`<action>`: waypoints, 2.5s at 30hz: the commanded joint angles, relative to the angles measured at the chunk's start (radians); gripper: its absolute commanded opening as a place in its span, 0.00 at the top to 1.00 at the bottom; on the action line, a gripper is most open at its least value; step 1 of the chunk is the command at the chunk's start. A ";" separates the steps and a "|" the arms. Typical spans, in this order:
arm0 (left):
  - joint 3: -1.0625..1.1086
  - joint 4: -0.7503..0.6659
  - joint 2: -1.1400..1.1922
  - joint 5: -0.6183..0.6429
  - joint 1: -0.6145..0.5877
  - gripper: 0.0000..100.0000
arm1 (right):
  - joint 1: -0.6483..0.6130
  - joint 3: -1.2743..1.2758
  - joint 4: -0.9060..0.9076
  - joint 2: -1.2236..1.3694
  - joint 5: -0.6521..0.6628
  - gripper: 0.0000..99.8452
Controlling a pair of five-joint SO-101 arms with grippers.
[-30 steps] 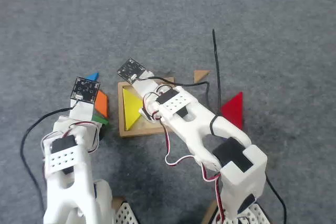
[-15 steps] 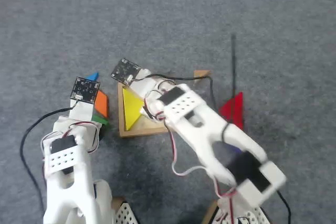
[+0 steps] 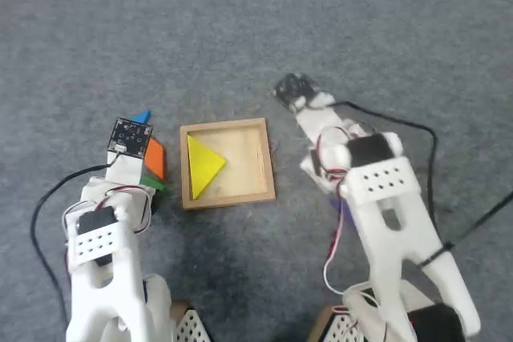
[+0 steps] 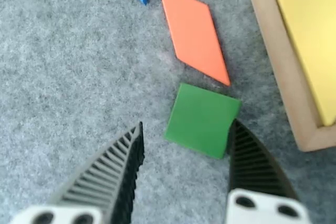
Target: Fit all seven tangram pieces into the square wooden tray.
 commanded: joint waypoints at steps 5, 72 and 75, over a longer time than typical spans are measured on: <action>-0.010 -0.020 -0.028 0.008 -0.002 0.75 | 0.024 0.198 -0.054 -0.041 0.103 0.72; -0.010 -0.018 -0.028 0.008 -0.003 0.75 | 0.160 -0.353 -0.188 0.740 -0.664 0.67; -0.010 -0.018 -0.028 0.008 -0.003 0.75 | 0.185 -0.433 -0.119 0.797 -0.664 0.73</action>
